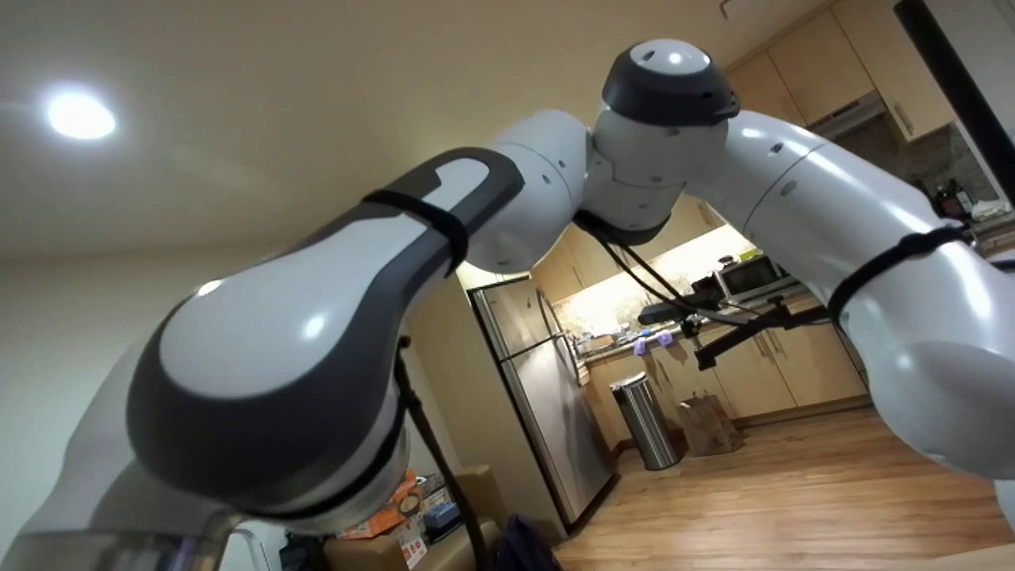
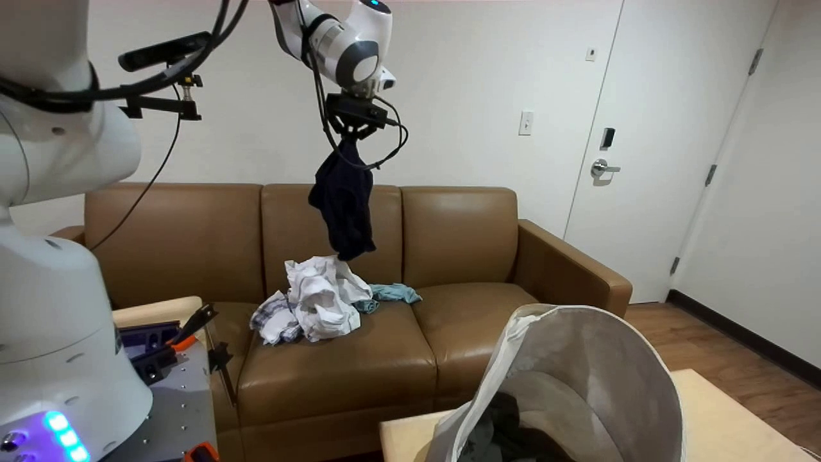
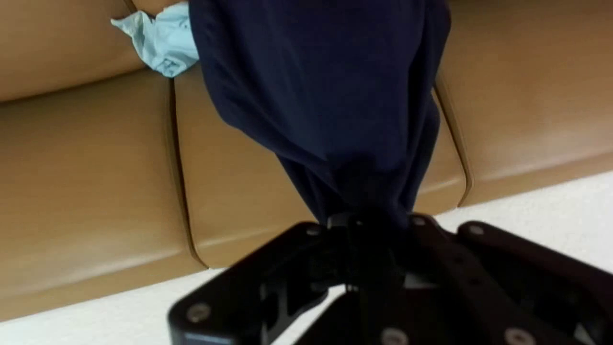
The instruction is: Remove a black thing from the bag and put it on the couch
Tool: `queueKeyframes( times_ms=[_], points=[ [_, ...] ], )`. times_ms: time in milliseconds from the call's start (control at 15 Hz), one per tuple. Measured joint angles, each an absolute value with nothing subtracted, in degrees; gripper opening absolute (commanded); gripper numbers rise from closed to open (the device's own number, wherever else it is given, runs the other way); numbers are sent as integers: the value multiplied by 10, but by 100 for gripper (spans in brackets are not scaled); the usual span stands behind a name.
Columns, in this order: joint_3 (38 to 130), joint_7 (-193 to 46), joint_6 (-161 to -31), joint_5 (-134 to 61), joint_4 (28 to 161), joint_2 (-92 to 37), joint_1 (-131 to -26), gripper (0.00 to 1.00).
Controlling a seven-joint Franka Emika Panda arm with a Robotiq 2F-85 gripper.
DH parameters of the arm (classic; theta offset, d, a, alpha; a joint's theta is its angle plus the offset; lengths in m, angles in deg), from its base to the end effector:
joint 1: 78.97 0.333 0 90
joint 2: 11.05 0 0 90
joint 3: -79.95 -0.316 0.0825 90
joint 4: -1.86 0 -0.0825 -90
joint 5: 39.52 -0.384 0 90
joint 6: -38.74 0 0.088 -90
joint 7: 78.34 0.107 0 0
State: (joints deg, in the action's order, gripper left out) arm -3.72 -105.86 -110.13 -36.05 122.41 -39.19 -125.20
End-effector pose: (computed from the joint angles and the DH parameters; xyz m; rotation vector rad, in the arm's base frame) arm 0.5027 0.3135 0.4261 -2.2629 -1.3172 -0.5416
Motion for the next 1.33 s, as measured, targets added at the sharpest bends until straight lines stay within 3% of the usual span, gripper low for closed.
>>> queueKeyframes(
  times_ms=[267, 733, 1000, 1333],
  points=[
    [93, -1058, -1090, -354, 1227, -335, -1098, 7],
    [129, -1059, -1096, -339, 1227, -318, -1063, 5],
    [268, -1061, -1172, -283, 1220, -341, -895, 5],
    [433, -1096, -1209, -204, 1136, -468, -675, 4]
  ],
)
